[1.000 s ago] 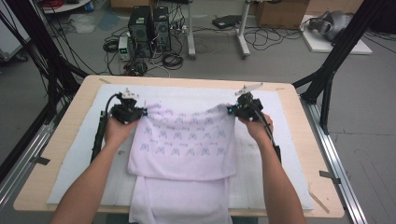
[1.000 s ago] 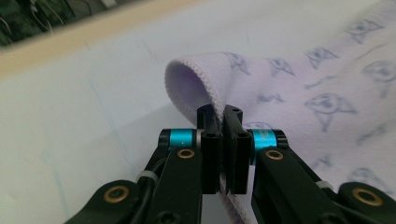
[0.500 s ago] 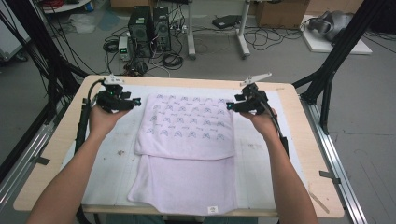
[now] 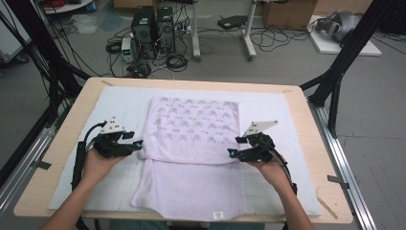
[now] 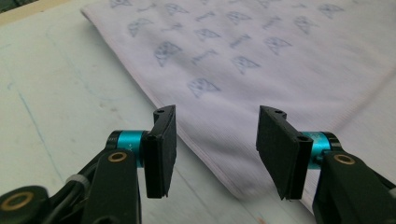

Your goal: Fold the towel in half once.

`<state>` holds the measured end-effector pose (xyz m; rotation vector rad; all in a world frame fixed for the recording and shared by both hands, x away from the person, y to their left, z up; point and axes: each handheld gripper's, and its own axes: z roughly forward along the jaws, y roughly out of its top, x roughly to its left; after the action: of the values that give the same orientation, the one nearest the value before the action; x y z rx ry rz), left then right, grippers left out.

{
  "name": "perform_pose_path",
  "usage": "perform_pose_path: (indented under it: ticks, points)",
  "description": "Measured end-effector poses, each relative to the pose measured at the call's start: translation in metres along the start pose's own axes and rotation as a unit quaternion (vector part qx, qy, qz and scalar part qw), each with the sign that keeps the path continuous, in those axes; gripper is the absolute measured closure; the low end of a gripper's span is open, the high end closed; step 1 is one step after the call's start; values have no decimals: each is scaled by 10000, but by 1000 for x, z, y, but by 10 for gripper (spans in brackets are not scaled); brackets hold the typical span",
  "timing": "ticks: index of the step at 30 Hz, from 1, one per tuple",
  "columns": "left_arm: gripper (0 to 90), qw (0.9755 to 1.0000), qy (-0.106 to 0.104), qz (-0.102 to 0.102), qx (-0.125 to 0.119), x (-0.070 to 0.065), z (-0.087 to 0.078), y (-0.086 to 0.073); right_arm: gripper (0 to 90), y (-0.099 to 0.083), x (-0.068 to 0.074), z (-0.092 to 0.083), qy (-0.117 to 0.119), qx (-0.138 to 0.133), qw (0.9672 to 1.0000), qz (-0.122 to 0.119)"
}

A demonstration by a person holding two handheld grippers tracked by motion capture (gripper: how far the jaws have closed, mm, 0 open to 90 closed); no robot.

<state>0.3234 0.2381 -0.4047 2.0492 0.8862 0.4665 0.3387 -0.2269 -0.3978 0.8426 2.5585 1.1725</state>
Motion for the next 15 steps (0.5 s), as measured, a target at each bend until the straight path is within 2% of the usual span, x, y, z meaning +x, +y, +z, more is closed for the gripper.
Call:
perform_pose_path:
  ticks: [1, 6, 8, 10, 13, 15]
  points:
    - [486, 10000, -41, 6, -6, -2, -2, -3, 392, -6, 6, 1, -64, 33, 9999, -110]
    - [487, 9995, -275, 131, 29, -19, -9, -19, 376, -23, 16, 3, 69, -47, 9999, 70]
    - [500, 9989, -422, 181, -41, -23, -12, -24, 373, -27, 22, 5, 60, -9, 10000, -7]
    - [572, 9973, -703, 188, -73, -29, -15, -30, 358, -30, 26, 5, 30, -2, 10000, -41]
    - [600, 9948, -942, 393, 5, -39, -17, -37, 348, -33, 30, 6, 35, -37, 10000, -20]
    - [605, 9937, -999, 505, 30, -44, -18, -41, 345, -34, 31, 7, 54, -13, 10000, 19]
